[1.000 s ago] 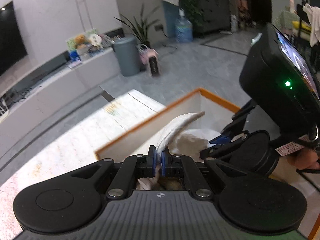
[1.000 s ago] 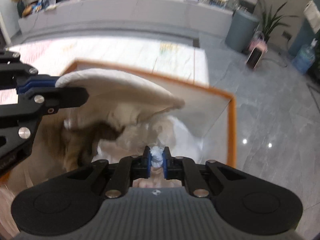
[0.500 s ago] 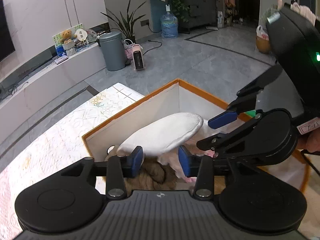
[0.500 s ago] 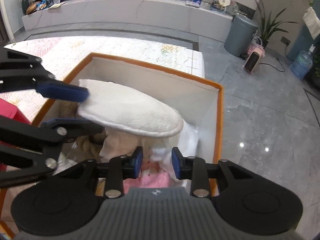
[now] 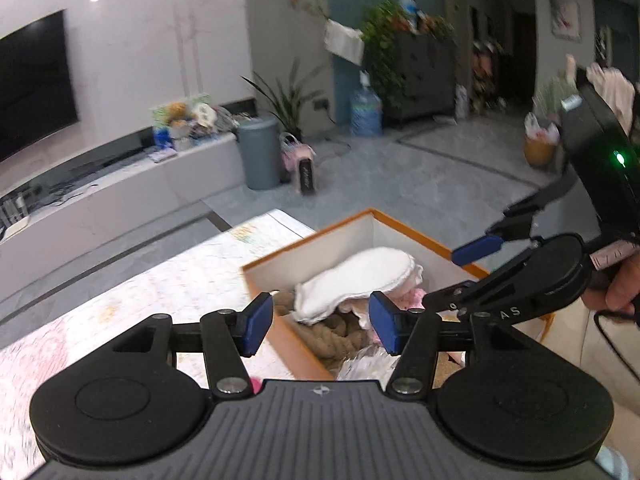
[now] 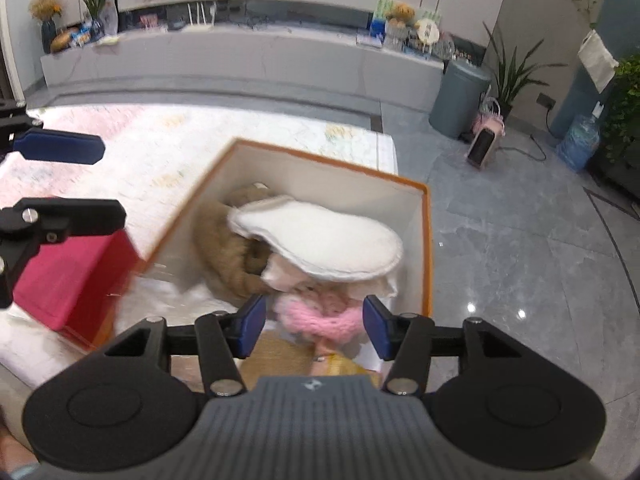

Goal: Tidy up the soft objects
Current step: 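Open both grippers to drop the insole and white cloth into the box, then withdraw both tools from the box back over the bed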

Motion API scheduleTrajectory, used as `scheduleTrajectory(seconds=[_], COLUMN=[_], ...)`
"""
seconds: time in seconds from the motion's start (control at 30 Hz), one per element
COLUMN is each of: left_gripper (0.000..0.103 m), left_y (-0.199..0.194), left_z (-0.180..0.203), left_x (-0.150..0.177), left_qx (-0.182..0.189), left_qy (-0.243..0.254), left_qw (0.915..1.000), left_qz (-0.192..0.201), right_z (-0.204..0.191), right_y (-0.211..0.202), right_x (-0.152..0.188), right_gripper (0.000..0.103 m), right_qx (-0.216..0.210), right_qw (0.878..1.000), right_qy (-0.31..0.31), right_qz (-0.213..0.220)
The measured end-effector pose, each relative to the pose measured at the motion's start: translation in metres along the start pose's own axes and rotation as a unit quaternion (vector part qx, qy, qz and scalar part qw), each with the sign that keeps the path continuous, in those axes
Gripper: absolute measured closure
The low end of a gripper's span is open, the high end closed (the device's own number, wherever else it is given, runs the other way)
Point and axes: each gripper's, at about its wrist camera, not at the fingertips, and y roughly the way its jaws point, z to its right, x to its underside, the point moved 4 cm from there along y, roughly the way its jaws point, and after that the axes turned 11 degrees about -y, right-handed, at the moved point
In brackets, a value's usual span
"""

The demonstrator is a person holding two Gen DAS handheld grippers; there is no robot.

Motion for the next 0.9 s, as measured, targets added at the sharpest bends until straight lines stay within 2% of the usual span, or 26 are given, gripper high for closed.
scheduleTrajectory(seconds=[0.13,0.2,0.3,0.47,0.67,0.8,0.9], left_gripper=[0.038,0.038,0.038,0.043,0.045,0.049,0.049], left_y=[-0.036,-0.055,-0.081,-0.113,-0.137,-0.142,-0.146], left_z=[-0.016,-0.026,-0.047,-0.091,-0.130,-0.151,-0.161], left_x=[0.004,0.011,0.025,0.052,0.085,0.108,0.126], left_qx=[-0.015,-0.035,-0.077,-0.159,-0.203,-0.207,-0.191], left_qy=[-0.037,-0.051,-0.074,-0.114,-0.148,-0.162,-0.176], left_qw=[0.9985,0.9965,0.9909,0.9756,0.9643,0.9630,0.9647], left_qz=[0.037,0.057,0.082,0.099,0.084,0.060,0.039], right_z=[-0.023,-0.037,-0.062,-0.116,-0.184,-0.229,-0.259], right_y=[-0.028,-0.041,-0.060,-0.080,-0.088,-0.084,-0.076], right_x=[-0.003,-0.004,-0.002,0.001,0.001,0.001,0.003], right_gripper=[0.046,0.045,0.045,0.045,0.045,0.045,0.045], right_qx=[0.002,0.001,-0.007,-0.021,-0.047,-0.055,-0.052], right_qw=[0.999,0.998,0.995,0.987,0.975,0.970,0.970], right_qy=[0.013,0.025,0.039,0.054,0.077,0.073,0.062], right_qz=[0.037,0.059,0.094,0.149,0.201,0.224,0.230])
